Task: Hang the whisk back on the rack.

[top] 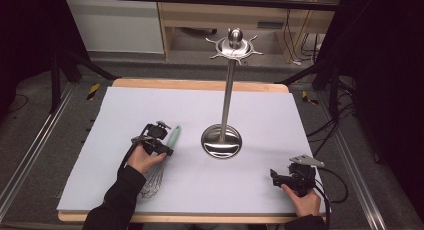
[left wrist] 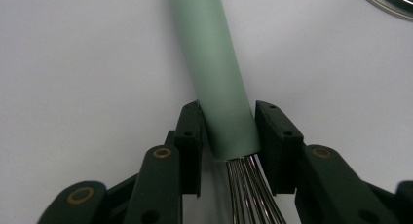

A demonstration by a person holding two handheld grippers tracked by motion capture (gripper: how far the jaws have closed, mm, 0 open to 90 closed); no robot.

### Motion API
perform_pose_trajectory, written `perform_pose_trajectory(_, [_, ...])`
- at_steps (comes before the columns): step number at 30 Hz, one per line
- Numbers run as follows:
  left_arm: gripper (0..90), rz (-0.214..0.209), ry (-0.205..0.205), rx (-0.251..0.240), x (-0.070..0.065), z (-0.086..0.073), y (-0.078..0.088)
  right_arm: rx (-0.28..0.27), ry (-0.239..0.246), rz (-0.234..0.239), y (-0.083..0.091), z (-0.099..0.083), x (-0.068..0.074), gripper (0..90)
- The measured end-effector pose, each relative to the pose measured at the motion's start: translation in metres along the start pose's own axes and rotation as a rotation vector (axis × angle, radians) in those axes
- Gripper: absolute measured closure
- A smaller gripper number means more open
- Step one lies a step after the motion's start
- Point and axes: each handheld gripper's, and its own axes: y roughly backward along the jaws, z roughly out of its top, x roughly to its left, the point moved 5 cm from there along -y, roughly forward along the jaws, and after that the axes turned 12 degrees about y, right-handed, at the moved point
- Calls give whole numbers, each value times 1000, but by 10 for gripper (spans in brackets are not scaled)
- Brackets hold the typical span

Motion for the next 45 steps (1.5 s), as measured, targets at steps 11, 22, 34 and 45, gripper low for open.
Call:
perform_pose_trajectory(11, [561,9,-65,-8,-7,-1,0,6,-9,4,0,0,1,77])
perform_pose_trajectory(22, [634,28,-21,-7,-6,3,-5,4,-6,3,0,0,1,77])
perform_pose_trajectory(34, [674,4,-10,-52,-13,4,4,4,0,1,0,0,0,77])
perform_pose_trajectory(45, [687,-34,-48,-182,-23,-2,39,2,-11,0,1,1,1,77])
